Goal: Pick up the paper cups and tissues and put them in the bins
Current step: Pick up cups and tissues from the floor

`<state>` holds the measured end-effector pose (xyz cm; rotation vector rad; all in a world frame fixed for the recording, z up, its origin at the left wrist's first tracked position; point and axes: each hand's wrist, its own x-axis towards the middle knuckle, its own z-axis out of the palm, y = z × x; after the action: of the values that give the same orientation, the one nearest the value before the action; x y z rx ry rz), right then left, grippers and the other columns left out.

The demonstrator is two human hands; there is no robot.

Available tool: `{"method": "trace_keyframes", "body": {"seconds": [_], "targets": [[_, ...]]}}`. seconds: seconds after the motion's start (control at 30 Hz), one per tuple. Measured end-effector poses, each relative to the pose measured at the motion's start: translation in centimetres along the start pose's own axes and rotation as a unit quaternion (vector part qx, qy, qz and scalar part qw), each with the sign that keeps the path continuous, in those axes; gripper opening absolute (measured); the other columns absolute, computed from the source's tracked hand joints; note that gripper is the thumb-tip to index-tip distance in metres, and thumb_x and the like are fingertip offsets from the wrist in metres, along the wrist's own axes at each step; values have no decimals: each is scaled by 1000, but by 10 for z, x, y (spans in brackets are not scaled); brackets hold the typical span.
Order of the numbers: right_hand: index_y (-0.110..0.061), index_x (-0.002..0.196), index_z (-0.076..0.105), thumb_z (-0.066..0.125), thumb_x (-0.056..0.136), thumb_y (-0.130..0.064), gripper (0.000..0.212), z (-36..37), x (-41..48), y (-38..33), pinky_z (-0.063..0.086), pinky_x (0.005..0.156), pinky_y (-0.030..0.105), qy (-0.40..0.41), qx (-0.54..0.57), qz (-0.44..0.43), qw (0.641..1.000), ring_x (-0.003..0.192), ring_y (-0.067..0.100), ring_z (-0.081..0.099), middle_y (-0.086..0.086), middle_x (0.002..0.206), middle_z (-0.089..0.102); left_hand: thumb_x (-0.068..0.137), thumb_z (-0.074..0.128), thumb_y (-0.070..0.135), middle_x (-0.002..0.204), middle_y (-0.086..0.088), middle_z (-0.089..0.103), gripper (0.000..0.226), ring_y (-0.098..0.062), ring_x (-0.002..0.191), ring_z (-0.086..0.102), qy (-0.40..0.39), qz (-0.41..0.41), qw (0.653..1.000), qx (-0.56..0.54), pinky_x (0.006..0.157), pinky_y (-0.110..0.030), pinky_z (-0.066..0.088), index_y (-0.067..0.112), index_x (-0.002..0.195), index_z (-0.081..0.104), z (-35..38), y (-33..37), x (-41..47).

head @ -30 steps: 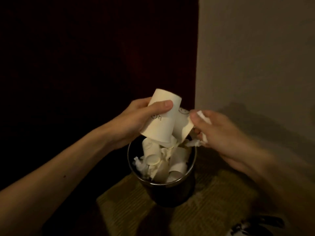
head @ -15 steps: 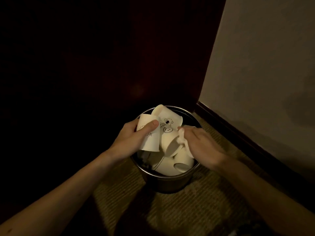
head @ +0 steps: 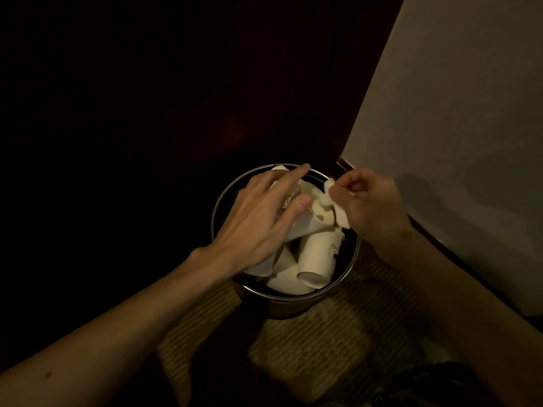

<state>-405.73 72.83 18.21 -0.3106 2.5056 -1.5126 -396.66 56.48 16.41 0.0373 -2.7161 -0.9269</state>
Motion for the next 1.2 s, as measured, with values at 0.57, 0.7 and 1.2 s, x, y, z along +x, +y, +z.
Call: {"method": "trace_keyframes", "body": {"seconds": [0.57, 0.7, 1.2], "targets": [[-18, 70, 61, 76, 81, -12, 20, -4, -28, -9, 56, 57, 21, -131, -29, 24, 991, 58, 9, 65, 1, 64, 69, 100, 51, 29, 112, -5, 65, 28, -26, 105, 54, 3, 114, 986, 124, 86, -38, 39, 17, 119, 68, -8, 7, 30], [-11, 72, 64, 78, 76, -7, 15, 13, -39, -2, 52, 59, 22, -163, -53, 6, 985, 56, 6, 61, 1, 61, 64, 96, 52, 20, 98, -4, 64, 27, -14, 91, 55, -30, 196, 979, 37, 77, -25, 41, 11, 112, 72, -12, 5, -3], [-17, 75, 65, 68, 85, -31, 18, -37, -86, 2, 37, 68, -1, -160, -218, -129, 954, 80, 0, 57, -5, 72, 64, 85, 46, 49, 80, 13, 55, 33, -5, 77, 52, -182, 124, 974, 53, 66, -27, 43, 26, 76, 67, -26, 26, -25]]}}
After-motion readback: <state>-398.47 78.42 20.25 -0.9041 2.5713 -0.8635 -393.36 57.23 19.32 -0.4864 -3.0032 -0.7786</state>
